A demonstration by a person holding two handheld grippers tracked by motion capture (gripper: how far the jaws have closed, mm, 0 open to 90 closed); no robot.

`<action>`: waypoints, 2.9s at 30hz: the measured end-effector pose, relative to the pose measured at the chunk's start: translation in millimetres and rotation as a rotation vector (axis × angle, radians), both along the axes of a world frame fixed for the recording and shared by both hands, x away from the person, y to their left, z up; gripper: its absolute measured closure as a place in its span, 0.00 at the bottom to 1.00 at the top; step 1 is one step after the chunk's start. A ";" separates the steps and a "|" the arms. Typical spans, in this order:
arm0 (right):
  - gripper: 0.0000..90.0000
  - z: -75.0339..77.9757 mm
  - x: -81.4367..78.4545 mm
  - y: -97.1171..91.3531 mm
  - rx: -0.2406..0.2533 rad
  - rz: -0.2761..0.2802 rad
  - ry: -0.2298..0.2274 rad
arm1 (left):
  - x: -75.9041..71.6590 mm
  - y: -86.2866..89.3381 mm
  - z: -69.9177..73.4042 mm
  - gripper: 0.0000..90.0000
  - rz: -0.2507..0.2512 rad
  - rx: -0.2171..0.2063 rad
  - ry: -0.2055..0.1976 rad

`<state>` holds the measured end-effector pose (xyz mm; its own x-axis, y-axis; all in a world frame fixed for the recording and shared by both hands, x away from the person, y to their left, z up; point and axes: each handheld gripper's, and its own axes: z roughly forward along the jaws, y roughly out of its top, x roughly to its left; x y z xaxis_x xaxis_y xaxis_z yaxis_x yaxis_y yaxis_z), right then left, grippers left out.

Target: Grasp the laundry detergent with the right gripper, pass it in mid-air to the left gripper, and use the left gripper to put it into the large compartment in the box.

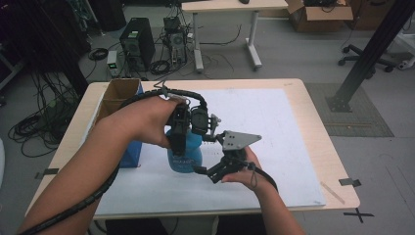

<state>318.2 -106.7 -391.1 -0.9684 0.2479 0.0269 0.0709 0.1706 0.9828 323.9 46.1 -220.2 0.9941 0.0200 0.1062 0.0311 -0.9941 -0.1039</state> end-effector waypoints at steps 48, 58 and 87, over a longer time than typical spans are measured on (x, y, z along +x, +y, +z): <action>0.00 66.5 -3.6 -116.0 -0.044 -0.154 -0.104 | 62.8 82.8 130.6 0.43 0.895 -0.158 -0.059; 0.00 74.8 -3.8 -127.7 -0.084 -0.167 -0.110 | 79.9 127.2 148.1 0.43 1.101 -0.164 -0.042; 0.00 97.3 24.0 -137.7 -0.390 -0.170 -0.035 | 91.5 209.7 126.1 0.43 1.399 -0.196 -0.091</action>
